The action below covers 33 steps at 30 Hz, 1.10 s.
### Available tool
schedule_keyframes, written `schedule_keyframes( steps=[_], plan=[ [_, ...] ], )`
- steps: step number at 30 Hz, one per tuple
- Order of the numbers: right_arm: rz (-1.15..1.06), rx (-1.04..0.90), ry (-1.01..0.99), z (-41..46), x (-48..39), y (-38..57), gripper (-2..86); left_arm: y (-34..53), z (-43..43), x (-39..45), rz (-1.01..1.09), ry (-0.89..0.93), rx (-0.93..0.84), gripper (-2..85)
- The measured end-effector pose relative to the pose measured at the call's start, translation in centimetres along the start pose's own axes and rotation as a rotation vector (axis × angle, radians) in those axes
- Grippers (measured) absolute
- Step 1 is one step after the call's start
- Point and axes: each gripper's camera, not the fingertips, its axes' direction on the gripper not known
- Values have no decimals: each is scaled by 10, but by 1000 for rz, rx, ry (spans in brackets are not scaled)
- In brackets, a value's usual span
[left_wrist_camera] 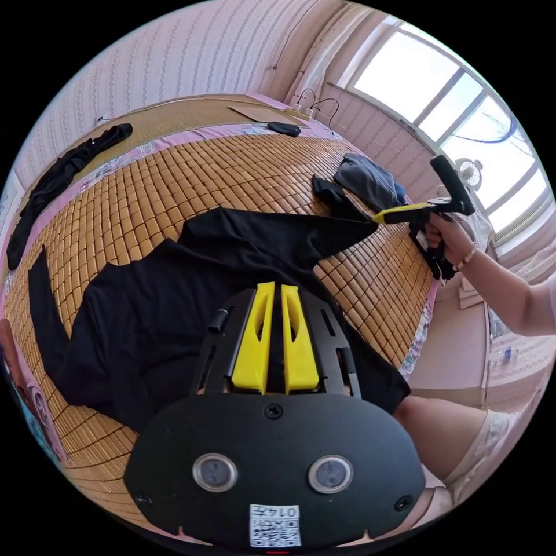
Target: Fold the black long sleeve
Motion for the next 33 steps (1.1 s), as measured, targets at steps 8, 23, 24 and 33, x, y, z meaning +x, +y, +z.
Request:
schedule_keyframes(
  steps=[8, 23, 24, 33],
  plan=[
    [273, 80, 136, -32, 60, 6, 100, -54, 89, -19, 42, -14, -61, 42],
    [435, 27, -41, -88, 69, 71, 4, -69, 277, -15, 88, -77, -199, -7],
    [439, 13, -56, -97, 65, 78, 4, -67, 275, -15, 95, -74, -184, -8],
    [463, -30, 158, -151, 84, 85, 35, -68, 299, -14, 109, -110, -107, -10]
  ],
)
